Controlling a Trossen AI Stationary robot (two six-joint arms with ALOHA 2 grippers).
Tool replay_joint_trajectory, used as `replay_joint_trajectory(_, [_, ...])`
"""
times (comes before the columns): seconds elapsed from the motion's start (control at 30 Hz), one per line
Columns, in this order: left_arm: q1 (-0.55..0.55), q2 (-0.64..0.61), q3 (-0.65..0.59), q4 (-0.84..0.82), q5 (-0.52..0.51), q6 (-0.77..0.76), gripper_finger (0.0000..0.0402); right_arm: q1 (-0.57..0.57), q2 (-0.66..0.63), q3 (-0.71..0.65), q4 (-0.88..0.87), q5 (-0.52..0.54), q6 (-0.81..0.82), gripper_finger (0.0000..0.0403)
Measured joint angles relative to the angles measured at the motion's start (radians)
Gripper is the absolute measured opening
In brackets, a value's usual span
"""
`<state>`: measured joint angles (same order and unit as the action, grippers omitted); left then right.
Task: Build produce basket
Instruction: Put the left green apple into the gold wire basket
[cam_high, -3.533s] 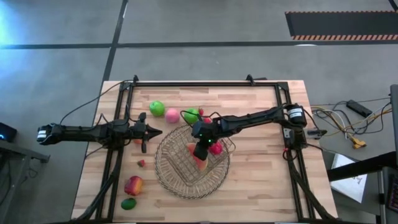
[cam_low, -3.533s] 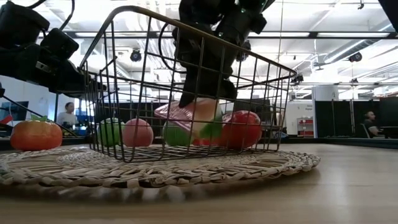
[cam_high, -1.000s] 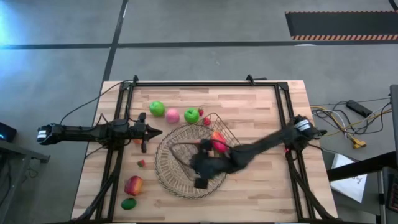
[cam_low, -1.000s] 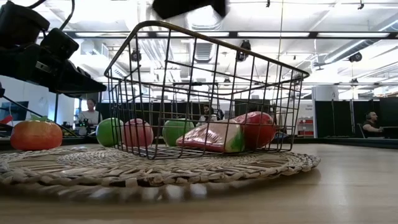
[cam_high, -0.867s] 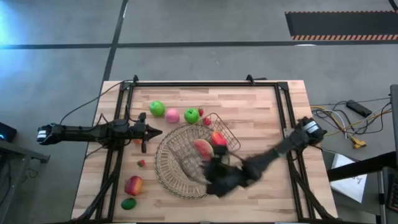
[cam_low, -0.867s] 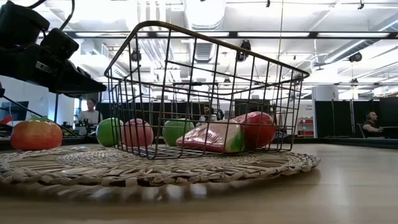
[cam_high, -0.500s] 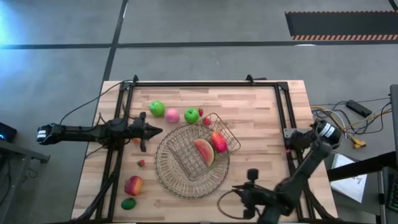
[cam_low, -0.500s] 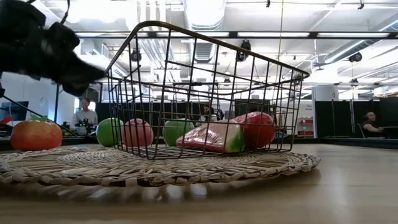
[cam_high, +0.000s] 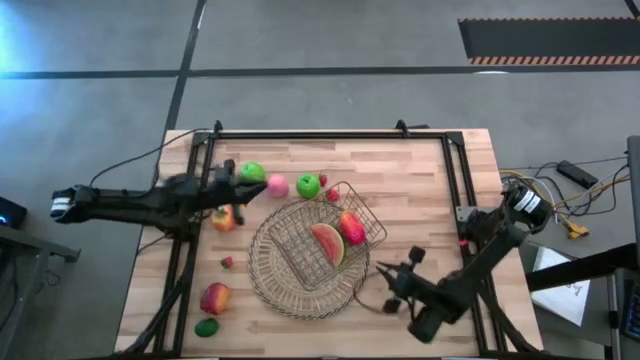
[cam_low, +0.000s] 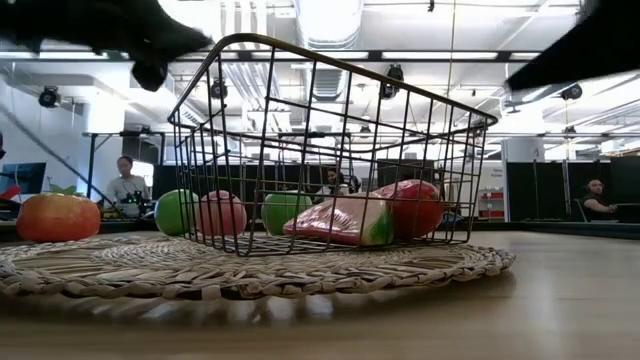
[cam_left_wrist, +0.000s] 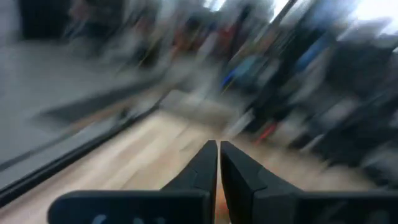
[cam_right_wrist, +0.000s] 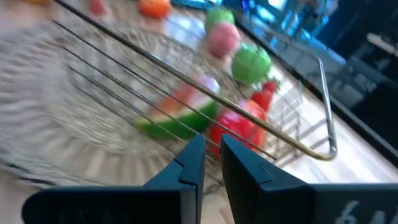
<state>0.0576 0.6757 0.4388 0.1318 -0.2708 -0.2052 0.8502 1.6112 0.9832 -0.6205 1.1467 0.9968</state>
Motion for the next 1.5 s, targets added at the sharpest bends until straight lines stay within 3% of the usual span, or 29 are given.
replay_joint_trajectory(0.13, [0.041, 0.176, 0.275, -0.529, -0.171, 0.005, 0.0003, -0.069, -0.020, -0.059, 0.000, -0.051, -0.008, 0.0043])
replay_joint_trajectory(0.27, [0.123, 0.331, 0.484, -0.907, -0.207, -0.048, 0.0021, -0.119, -0.027, -0.119, -0.001, -0.054, -0.006, 0.0043])
replay_joint_trajectory(0.43, [0.239, 0.465, 0.561, -1.120, -0.204, -0.075, 0.0091, -0.146, -0.026, -0.199, 0.000, -0.055, 0.040, 0.0043])
replay_joint_trajectory(0.7, [0.430, 0.571, 0.525, -1.114, -0.025, -0.026, 0.0234, -0.146, -0.027, -0.266, -0.001, -0.055, 0.094, 0.0043])
replay_joint_trajectory(0.87, [0.497, 0.616, 0.516, -1.097, 0.005, -0.015, 0.0294, -0.146, -0.027, -0.272, 0.020, -0.048, 0.106, 0.0043])
replay_joint_trajectory(1.17, [0.608, 0.693, 0.515, -0.985, 0.102, 0.027, 0.0344, -0.144, -0.027, -0.272, 0.155, -0.046, 0.076, 0.0043])
replay_joint_trajectory(1.5, [0.661, 0.765, 0.471, -0.911, 0.120, 0.056, 0.0351, -0.132, -0.026, -0.237, 0.215, -0.049, 0.015, 0.0043])
